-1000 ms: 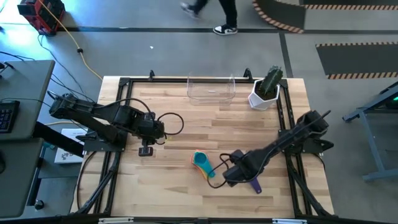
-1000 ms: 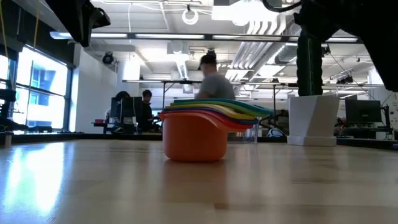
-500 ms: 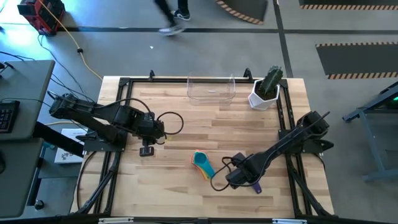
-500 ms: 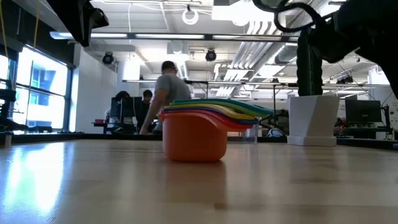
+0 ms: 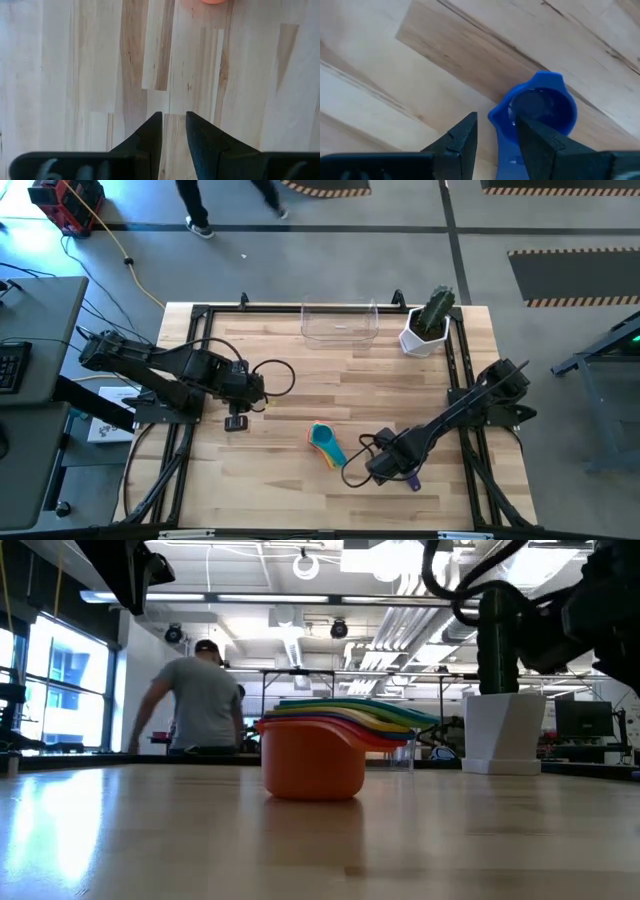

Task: Nest measuring cups in basket
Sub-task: Stack the violet measuring cup on top of the light blue measuring cup

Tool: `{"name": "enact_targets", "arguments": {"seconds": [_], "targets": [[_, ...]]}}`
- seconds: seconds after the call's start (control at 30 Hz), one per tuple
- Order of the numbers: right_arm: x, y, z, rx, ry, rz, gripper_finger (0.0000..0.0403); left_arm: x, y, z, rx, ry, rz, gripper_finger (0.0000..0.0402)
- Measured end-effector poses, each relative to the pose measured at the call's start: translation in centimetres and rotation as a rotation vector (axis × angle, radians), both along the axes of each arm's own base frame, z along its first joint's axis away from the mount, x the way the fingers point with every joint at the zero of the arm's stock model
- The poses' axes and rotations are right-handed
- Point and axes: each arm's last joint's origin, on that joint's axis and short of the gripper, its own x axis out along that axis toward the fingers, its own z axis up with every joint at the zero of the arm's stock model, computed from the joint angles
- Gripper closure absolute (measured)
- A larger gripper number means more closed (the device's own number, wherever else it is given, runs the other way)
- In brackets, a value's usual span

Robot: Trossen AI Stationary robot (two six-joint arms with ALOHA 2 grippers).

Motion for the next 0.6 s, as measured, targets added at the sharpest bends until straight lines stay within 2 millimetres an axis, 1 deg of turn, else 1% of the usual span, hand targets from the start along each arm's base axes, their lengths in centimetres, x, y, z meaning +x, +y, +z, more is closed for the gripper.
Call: {"name": "enact_targets", "arguments": {"seconds": [0.27, 0.37, 0.47, 0.6], "targets": [[-0.5, -0.3, -1.4, 0.024, -0.004, -0.013, 0.0277, 0.0, 0.0, 0.0, 0.0, 0.0, 0.0, 0.0323], [-0.7, -0.3, -1.8, 0.056, 0.022, -0.025, 0.0286, 0.0, 0.0, 0.0, 0.0, 0.0, 0.0, 0.0323], [-0.8, -0.3, -1.9, 0.067, 0.029, -0.043, 0.0315, 0.0, 0.0, 0.0, 0.0, 0.0, -0.001, 0.0323], [-0.5, -0.3, -1.8, 0.081, 0.021, -0.054, 0.0377, 0.0, 0.0, 0.0, 0.0, 0.0, -0.001, 0.0323]]}}
